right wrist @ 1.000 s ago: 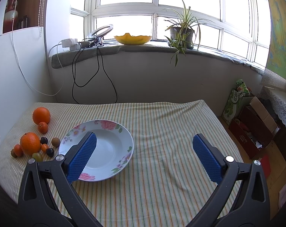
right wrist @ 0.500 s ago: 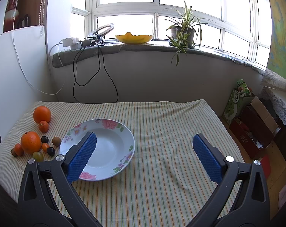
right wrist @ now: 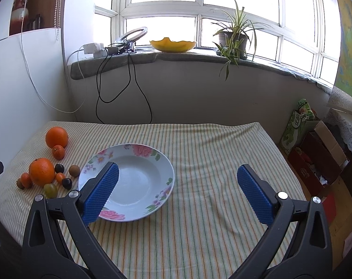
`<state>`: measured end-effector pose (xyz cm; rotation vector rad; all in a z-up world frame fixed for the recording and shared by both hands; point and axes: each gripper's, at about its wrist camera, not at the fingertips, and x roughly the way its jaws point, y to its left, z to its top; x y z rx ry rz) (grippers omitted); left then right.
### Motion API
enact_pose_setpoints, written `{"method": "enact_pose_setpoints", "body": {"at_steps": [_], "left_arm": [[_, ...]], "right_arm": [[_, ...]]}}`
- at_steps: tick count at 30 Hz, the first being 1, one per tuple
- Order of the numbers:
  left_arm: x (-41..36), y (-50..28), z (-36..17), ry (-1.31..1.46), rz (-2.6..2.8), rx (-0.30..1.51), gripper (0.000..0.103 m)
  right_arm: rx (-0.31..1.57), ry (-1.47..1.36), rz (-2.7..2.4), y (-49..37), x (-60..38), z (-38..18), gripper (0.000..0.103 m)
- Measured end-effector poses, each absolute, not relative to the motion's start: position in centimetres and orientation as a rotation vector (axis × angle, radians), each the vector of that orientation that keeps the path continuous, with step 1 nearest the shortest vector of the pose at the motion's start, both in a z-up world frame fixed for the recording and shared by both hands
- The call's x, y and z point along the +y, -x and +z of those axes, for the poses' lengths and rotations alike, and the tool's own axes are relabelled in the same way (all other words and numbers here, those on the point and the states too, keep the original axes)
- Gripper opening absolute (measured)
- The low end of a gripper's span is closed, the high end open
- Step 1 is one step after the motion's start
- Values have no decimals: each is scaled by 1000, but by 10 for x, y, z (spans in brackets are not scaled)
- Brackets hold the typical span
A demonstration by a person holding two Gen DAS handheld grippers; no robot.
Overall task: Organize fruits
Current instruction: 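Move the left tool to the large orange and close around it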
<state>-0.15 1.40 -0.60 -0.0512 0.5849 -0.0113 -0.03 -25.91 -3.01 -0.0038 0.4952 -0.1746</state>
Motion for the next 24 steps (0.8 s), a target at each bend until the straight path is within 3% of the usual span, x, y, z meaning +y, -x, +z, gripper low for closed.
{"method": "enact_pose_setpoints", "body": {"at_steps": [9,24], "left_arm": [[40,2,-20,83,41,619,102],[48,-1,-45,154,-13,692,87]], "right_arm": [[517,-17,14,-10,-240,-37,103],[570,35,390,-48,-175,-41,103]]}}
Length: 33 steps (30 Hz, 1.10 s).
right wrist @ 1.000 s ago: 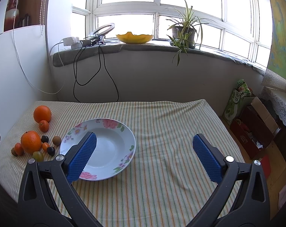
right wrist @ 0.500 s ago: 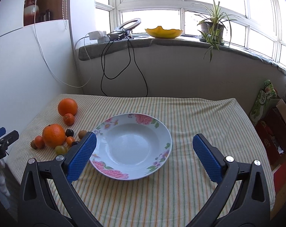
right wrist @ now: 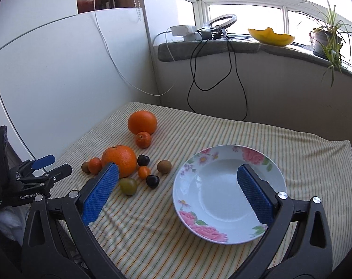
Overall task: Organize fruits
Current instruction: 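Move the left tool to the large orange and close around it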
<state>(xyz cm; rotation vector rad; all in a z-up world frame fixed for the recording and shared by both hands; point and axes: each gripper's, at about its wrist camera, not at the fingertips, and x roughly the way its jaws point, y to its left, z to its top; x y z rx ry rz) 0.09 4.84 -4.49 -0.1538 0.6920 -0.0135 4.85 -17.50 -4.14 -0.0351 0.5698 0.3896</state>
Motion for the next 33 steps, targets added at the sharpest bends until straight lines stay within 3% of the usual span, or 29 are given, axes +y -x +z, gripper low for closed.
{"method": "enact_pose_setpoints", "body": {"at_steps": [19,23,28,33], "left_arm": [[23,-32,-73,270,-184,799,76],[20,-40,-73,277,-196,795,68],[22,-52,-73,277,-194,797,55],[23,-61,-74,250,-187,799,50]], "right_arm": [[959,90,741,-156,-87,-68,103],[1026,78,777,-172,-74,-79,90],[1107,42,810,-189,-60,-93,86],[1173,10,833,-201,-52,-107,78]]}}
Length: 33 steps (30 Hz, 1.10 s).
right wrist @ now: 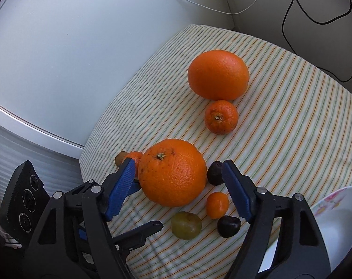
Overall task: Organize fruits
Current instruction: 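Move the left tool to the large orange and close around it, then lift the large orange with the left tool and carry it over the plate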
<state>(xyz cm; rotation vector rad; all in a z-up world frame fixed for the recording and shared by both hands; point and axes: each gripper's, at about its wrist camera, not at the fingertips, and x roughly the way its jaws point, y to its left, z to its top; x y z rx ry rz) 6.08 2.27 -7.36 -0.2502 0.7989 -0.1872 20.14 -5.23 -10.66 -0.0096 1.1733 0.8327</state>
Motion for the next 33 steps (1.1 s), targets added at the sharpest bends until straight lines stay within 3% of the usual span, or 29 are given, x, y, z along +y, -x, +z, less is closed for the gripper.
{"method": "enact_pose_setpoints", "body": {"at_steps": [33], "left_arm": [[25,-82,-79,221,-177,802,50]], "right_arm": [[1199,118,844,-203,-14,-118,71]]}}
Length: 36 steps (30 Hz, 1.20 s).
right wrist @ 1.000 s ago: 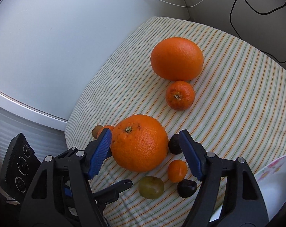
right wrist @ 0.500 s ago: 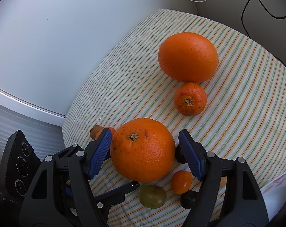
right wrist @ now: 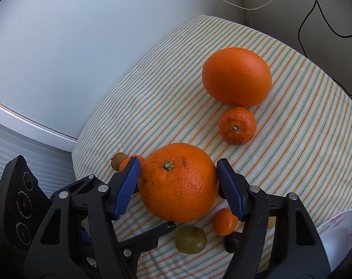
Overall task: Organize fruits
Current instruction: 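Lift the large orange with the left tool and carry it over the plate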
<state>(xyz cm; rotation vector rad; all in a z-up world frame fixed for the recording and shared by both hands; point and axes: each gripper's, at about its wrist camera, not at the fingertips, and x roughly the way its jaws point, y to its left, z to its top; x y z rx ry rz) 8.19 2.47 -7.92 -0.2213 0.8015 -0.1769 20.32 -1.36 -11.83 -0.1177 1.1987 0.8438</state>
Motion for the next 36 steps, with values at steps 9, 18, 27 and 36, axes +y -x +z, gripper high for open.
{"method": "enact_pose_setpoints", "body": {"at_steps": [9,18,27,36], "left_arm": [[16,-72,-66,200,-195,773,50],[-7,-69,-52,164,-243,748,50],[-40,-72,-42,133,-319,736,50],[-86,-85,-40,98,-412,744,50]], "right_arm": [[1168,95,847,-202,-32,-101,71],[1132,67,815,-195,-64,-83,71],[1098,36,764,-186,-107,-68,70],[1083,-19,677,-181,-163,-64,70]]}}
